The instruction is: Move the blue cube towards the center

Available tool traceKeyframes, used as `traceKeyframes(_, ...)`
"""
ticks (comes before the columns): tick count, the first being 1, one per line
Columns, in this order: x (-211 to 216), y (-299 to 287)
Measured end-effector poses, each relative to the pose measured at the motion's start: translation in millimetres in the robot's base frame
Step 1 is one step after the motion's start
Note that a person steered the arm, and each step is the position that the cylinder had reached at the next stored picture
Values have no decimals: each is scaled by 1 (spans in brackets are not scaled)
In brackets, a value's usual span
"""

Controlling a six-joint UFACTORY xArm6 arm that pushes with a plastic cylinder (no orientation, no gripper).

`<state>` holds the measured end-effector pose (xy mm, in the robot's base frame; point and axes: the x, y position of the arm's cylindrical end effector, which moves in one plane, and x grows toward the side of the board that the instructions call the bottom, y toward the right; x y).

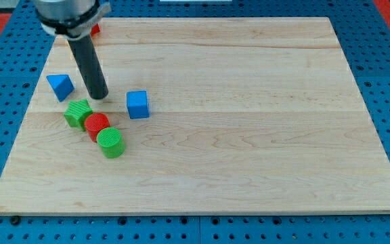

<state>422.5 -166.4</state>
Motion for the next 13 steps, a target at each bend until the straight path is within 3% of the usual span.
traceKeyframes(2, 41, 50)
traceKeyframes(3, 16, 77)
traceKeyframes(8, -67, 64)
traceKeyframes(9, -47, 65)
traceKeyframes(11, -26, 134)
traceKeyframes(12, -88, 113)
traceKeyframes(13, -109, 126)
